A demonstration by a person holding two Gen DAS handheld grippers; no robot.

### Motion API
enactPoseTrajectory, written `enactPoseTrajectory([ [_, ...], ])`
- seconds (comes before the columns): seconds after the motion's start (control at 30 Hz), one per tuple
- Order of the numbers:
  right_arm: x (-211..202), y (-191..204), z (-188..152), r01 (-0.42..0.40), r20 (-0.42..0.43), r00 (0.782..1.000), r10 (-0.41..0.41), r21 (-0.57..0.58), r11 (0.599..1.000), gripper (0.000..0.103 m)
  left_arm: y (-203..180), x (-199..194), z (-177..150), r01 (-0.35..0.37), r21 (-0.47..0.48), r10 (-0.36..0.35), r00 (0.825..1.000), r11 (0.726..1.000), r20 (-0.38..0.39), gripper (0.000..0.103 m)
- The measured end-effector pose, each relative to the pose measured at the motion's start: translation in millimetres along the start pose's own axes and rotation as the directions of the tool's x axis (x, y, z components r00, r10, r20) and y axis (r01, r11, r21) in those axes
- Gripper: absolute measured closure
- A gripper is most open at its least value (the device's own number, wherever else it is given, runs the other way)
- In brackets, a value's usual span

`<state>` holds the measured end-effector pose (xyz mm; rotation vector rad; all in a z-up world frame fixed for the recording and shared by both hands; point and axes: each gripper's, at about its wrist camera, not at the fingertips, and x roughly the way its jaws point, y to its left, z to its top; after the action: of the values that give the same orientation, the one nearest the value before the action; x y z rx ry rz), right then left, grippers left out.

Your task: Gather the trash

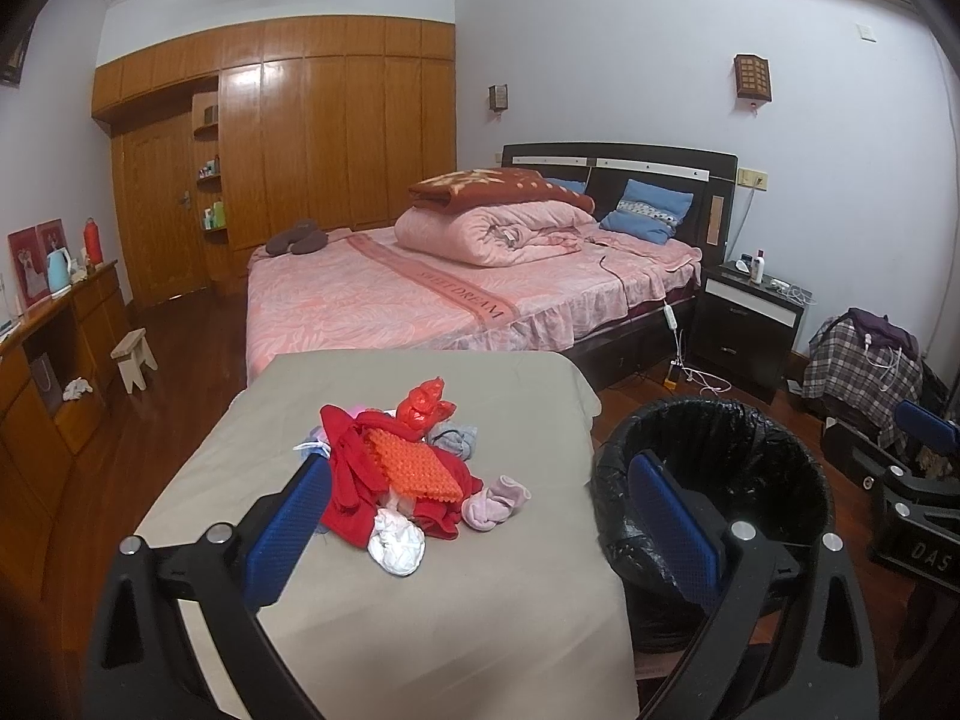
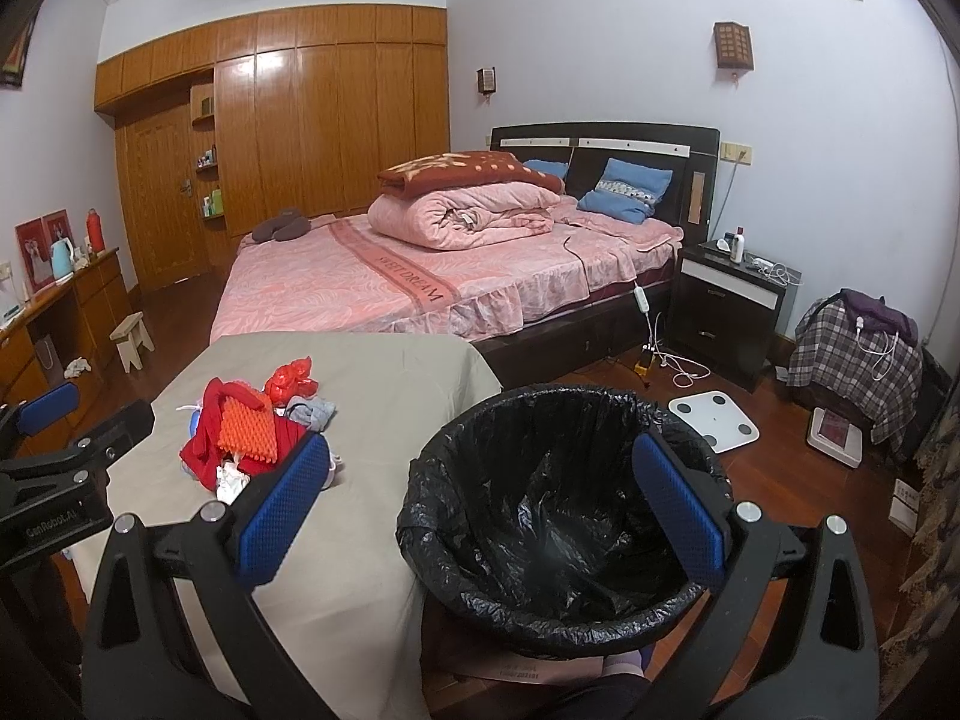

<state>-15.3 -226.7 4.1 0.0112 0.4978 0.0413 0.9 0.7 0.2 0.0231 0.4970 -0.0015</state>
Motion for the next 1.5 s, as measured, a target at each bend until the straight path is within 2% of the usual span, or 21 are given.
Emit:
enactPoseTrajectory([
  [0.93, 5.5, 3.6, -3.1, 0.0, -0.007, 1.0, 0.0, 0.003, 1.0, 0.005, 0.7, 0.7, 0.3, 0.002, -0.003, -0.002, 1.0, 1.0, -0.004, 0.006],
  [1.4, 10.3, 8.8, -13.3, -0.004, -0.012, 1.0, 0.004, -0.001, 1.0, 0.005, 5.1, 6.7, -11.2, 0.001, -0.009, -0.001, 1.0, 1.0, -0.009, 0.006],
  [1.43, 25.7, 18.4, -27.0, -0.007, -0.016, 1.0, 0.007, -0.003, 1.0, 0.005, 10.1, 12.0, -20.2, 0.0, -0.011, 0.0, 1.0, 1.0, -0.011, 0.006],
  [1.5, 23.8, 14.1, -21.8, -0.007, -0.016, 1.0, 0.007, -0.002, 1.0, 0.005, 14.7, 16.2, -25.2, -0.003, -0.013, 0.003, 1.0, 1.0, -0.013, 0.006],
])
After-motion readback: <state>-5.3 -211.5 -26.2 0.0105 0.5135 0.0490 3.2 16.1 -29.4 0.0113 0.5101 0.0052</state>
